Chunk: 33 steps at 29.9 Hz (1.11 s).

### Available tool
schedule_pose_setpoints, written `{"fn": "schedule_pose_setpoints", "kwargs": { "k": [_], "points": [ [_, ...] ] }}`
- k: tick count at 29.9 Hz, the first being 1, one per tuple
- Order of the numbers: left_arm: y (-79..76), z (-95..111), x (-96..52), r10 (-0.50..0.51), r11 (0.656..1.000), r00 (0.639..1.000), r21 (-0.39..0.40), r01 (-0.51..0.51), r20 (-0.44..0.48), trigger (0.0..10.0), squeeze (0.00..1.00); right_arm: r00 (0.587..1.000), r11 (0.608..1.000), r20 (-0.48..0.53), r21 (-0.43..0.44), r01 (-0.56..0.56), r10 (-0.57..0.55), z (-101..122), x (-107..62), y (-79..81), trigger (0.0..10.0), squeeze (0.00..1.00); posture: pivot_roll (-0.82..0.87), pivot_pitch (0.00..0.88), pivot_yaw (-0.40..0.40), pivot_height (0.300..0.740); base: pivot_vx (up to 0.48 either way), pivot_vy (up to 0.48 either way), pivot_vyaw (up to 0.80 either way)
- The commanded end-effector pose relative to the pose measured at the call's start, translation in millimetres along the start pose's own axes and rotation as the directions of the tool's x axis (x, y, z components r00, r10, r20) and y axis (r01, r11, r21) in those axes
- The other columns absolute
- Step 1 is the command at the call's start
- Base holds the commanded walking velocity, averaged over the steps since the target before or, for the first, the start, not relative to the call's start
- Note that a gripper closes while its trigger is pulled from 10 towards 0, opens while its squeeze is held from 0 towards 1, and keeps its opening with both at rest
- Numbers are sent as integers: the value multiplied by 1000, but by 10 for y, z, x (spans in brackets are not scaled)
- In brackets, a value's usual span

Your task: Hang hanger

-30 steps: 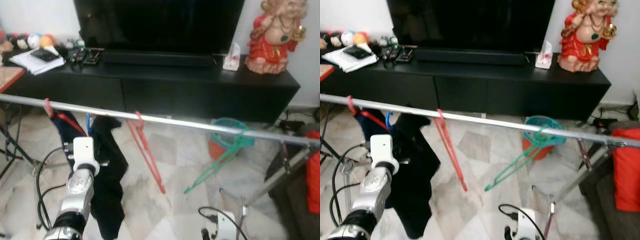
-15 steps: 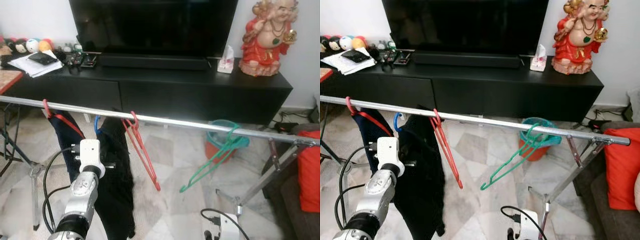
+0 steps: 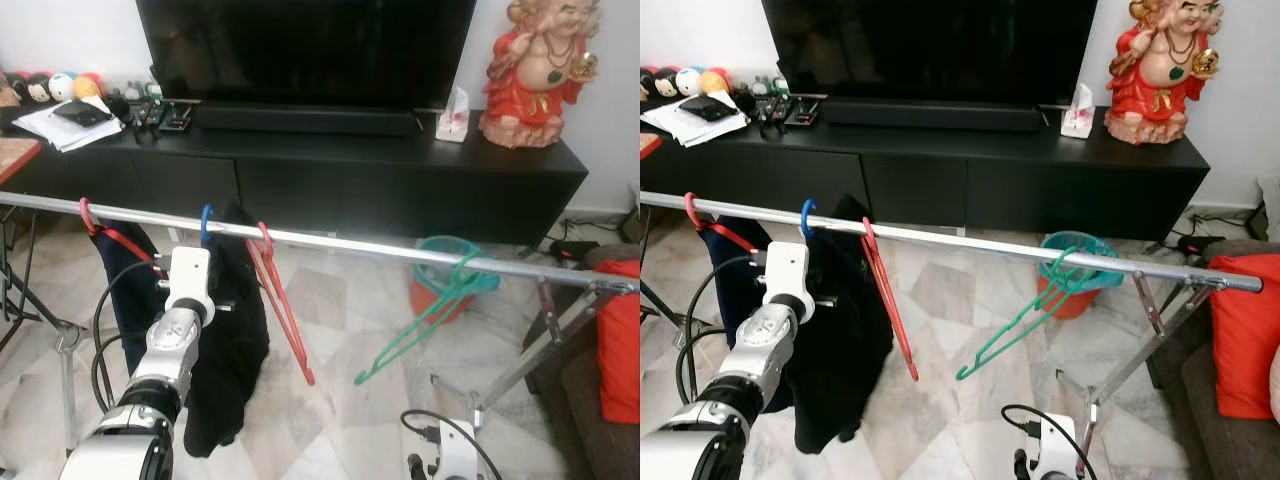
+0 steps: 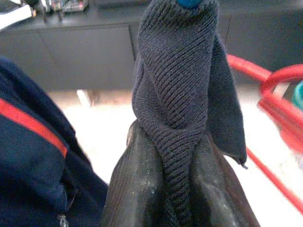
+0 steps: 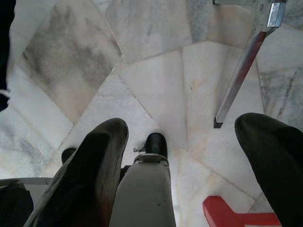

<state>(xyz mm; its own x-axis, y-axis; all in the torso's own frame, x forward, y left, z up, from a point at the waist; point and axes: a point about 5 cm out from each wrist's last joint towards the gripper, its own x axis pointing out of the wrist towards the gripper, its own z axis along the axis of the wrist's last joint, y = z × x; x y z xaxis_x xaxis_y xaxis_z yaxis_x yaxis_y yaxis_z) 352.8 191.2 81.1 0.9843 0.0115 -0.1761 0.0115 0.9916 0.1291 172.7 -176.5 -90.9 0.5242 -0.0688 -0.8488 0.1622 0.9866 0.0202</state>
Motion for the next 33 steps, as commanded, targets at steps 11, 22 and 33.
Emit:
{"fn": "schedule_pose_setpoints", "kwargs": {
  "k": [11,22,33],
  "points": [
    [44,-35,57,61,998,992,33,-58,-114,10000,0,1000,1000,-13,-9,-8,8,-24,-1,27,10000,0,-28,0,5,740,0,0,0],
    [51,-218,-18,51,999,983,11,-50,-177,10000,0,1000,1000,-11,-12,-13,13,-10,2,44,10000,0,-21,0,5,740,0,0,0],
    [114,-227,-59,51,999,991,-1,-51,-124,10000,1000,1000,1000,1,-9,-20,20,60,13,111,10000,0,-14,0,9,740,0,0,0]
  ]
}}
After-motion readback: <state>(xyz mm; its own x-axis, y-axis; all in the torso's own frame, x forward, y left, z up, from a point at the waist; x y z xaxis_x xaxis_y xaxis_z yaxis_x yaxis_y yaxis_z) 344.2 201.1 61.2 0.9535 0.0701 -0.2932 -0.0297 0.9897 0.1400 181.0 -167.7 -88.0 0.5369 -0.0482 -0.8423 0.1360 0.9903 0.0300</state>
